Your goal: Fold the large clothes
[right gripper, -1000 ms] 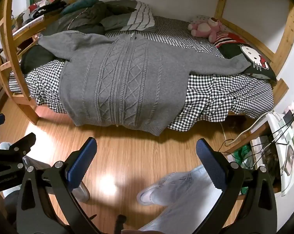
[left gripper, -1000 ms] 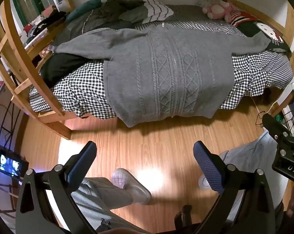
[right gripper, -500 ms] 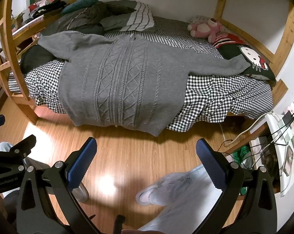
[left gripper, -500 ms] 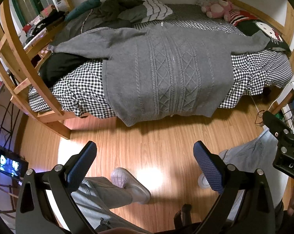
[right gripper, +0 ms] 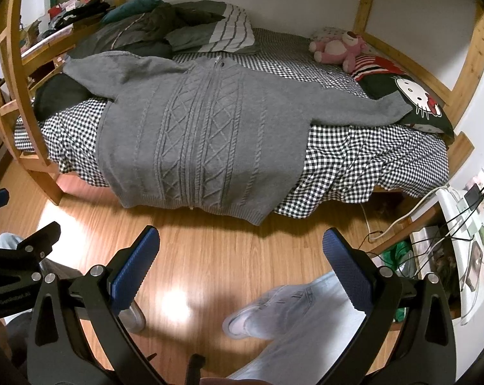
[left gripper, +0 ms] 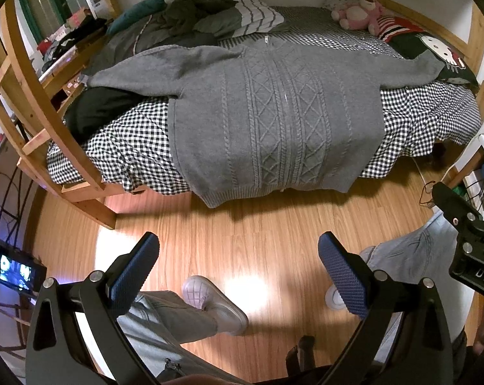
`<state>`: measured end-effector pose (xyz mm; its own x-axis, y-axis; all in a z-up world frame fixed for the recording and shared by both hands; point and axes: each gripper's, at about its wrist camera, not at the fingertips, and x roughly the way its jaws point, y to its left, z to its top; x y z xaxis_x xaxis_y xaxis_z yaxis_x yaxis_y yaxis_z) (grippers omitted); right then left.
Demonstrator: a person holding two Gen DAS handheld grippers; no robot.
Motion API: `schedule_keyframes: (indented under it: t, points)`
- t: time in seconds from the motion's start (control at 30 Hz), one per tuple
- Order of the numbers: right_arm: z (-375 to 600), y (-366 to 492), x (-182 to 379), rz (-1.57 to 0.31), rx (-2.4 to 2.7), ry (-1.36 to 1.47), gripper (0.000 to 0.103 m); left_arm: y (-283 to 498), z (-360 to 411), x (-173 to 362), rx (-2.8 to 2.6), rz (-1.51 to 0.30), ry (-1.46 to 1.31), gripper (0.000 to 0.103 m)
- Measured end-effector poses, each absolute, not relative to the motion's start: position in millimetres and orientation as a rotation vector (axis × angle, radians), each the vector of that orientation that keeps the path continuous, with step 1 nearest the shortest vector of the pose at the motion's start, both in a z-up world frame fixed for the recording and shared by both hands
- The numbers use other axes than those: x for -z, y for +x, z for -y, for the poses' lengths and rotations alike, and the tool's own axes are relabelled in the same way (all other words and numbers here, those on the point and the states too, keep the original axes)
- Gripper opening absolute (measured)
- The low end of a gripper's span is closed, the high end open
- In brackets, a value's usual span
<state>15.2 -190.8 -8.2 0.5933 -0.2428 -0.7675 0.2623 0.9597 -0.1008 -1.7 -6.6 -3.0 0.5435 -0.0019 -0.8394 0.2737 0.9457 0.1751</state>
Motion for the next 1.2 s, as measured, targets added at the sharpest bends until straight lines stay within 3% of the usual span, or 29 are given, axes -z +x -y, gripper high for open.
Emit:
schedule_keyframes:
  t: [1.2]
  points:
    - [189.2, 17.0, 18.3, -0.91, 0.287, 0.031, 0.1, -1.6, 10.8, 10.1, 0.169, -1.003, 0.325, 0.098]
